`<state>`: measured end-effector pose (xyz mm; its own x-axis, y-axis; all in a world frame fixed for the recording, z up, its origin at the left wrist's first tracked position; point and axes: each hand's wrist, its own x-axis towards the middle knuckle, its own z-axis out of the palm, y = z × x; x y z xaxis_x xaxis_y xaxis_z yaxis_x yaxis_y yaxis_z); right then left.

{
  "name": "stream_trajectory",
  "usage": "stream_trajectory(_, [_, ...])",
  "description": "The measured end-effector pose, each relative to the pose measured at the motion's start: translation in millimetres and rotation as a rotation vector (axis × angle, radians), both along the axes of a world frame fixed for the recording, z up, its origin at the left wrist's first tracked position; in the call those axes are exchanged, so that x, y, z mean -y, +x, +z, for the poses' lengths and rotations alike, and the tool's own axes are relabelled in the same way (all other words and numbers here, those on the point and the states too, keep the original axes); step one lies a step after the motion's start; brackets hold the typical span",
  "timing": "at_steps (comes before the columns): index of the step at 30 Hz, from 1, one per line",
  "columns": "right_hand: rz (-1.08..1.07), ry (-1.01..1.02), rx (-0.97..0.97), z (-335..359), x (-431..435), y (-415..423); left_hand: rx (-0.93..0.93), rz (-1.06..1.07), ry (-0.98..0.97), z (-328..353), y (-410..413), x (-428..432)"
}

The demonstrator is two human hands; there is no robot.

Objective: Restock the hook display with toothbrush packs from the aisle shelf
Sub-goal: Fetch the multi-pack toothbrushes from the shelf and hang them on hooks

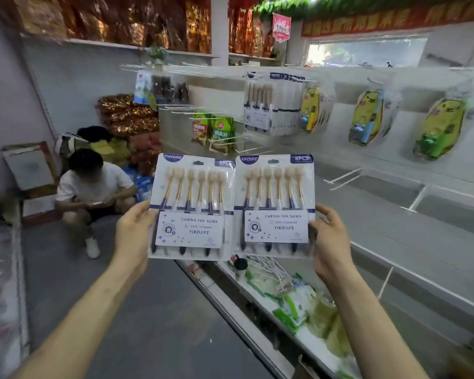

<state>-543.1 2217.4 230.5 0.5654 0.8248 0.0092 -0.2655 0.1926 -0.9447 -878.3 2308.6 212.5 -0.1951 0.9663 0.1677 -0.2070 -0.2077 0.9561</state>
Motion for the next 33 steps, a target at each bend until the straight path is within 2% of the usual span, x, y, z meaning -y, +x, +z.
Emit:
stream_trajectory(8, [0.042, 0.072, -0.021, 28.6, -164.7, -27.8, -0.013, 0.020, 0.086, 44.3, -23.1, -165.0])
stream_trajectory(18, [-0.091, 0.103, 0.057, 50.9, -309.9, -55.4, 0.052, -0.113, 0.105, 55.1, -40.4, -354.4])
stream_trajectory(26, [-0.341, 0.173, 0.112, 71.7, -383.0, -87.7, 0.072, -0.274, 0.122, 75.9, -53.4, -488.9])
stream_trajectory(33, [-0.496, 0.229, 0.136, 93.2, -414.6, -101.3, 0.080, -0.374, 0.124, 90.3, -49.8, -555.0])
